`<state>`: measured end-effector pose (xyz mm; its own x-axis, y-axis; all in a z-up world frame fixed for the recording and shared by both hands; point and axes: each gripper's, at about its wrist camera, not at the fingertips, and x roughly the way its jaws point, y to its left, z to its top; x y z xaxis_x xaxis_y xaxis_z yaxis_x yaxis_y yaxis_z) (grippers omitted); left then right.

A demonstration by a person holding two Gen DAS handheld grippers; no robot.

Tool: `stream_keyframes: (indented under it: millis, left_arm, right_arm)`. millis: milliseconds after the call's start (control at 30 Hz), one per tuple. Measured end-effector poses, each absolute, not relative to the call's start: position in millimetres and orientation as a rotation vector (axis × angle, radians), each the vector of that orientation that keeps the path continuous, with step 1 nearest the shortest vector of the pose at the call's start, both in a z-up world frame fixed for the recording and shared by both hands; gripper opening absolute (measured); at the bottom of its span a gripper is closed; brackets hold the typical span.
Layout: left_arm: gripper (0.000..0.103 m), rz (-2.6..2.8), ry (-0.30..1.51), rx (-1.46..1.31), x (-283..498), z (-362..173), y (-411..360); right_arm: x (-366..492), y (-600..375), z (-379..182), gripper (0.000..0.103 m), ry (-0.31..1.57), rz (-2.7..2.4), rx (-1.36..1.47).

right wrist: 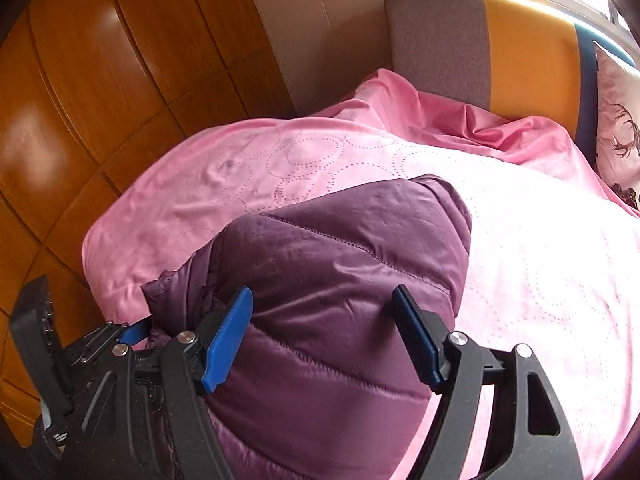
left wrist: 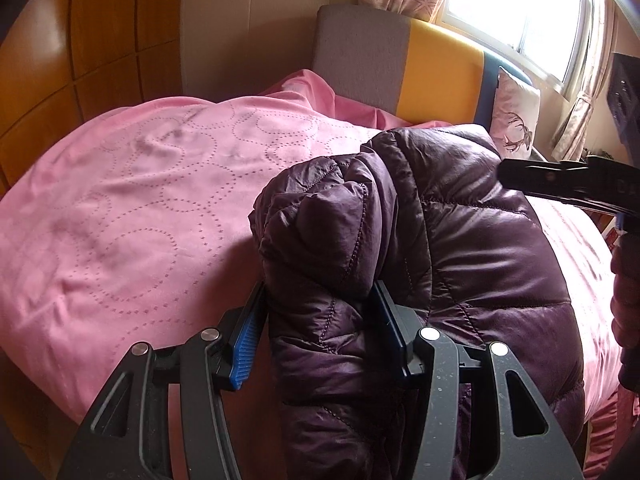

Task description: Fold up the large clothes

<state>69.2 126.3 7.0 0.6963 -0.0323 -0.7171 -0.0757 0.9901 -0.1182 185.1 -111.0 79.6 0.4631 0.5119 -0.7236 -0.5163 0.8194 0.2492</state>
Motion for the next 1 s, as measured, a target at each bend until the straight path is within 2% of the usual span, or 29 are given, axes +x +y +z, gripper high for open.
stream_keyframes:
  millis: [67, 167, 1000]
  left_arm:
    - [0.052, 0.027, 0.797, -0.141, 67.4, 6.8, 125.3]
    - [0.060, 0.054, 0.787, -0.129, 64.9, 6.0, 125.3]
    - [0.061, -0.015, 0.804, -0.229, 67.7, -30.3, 154.6]
  right_arm:
    - [189.3, -99.0, 70.8, 0.072, 0.899, 0.628, -0.024]
    - [193.1, -83.1, 58.3, 0.073, 0.910, 0.624, -0.059]
    - [234.4, -27.6, 3.2, 0.092, 1.108, 0.674, -0.133]
